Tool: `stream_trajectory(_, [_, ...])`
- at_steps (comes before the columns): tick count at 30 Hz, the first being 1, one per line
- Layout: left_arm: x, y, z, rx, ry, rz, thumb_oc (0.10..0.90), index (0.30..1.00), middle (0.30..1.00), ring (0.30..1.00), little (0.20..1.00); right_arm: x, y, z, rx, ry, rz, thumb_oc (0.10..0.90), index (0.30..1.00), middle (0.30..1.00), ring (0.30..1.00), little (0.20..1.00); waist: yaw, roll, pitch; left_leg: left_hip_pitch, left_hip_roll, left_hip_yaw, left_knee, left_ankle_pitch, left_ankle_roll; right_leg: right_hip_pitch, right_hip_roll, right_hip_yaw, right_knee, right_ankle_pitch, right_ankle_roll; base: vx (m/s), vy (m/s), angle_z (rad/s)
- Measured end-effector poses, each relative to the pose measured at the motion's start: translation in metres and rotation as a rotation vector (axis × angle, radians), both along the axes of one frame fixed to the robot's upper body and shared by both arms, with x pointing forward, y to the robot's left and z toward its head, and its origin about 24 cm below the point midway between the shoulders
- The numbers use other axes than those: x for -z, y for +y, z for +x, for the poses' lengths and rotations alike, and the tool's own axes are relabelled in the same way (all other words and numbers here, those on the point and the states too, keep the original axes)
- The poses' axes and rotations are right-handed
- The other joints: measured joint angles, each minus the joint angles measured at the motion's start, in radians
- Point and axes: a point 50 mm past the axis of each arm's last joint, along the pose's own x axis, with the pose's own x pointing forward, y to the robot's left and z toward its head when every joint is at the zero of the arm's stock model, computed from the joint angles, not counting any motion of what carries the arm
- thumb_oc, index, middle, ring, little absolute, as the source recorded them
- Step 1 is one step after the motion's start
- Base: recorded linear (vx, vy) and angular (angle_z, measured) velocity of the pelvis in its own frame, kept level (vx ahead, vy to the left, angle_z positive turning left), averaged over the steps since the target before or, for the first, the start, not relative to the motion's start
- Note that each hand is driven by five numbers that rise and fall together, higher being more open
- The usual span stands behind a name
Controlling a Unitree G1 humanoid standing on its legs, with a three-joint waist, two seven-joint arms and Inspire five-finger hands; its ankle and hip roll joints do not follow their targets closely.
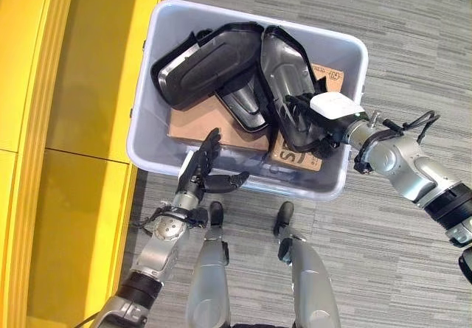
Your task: Move parts from the plastic box to the shelf.
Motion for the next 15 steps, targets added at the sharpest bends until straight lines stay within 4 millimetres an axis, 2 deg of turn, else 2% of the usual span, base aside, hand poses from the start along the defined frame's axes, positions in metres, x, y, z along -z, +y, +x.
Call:
stream_trajectory(7, [0.000,0.002,0.002,-0.027,0.003,0.001,0.900,1.000,1.000,1.000,1.000,0.002,-0.001,0.000,0.003,-0.003,-0.023,0.900,1.000,1.000,1.000,1.000,-0.014,-0.002,0.001,0.000,0.001,-0.008,0.002,0.003,0.002,-0.001,0.000,-0.002,0.012,-0.002,-0.001,0.00,0.000,0.00])
stream_trajectory(15, [-0.005,0.002,0.003,-0.040,-0.024,-0.006,0.900,1.000,1.000,1.000,1.000,0.017,-0.004,-0.004,0.010,0.036,-0.050,0.900,1.000,1.000,1.000,1.000,-0.016,-0.002,0.001,-0.026,0.002,-0.022,0.009,0.004,0.001,-0.028,0.000,-0.008,0.035,-0.014,-0.003,0.00,-0.001,0.03])
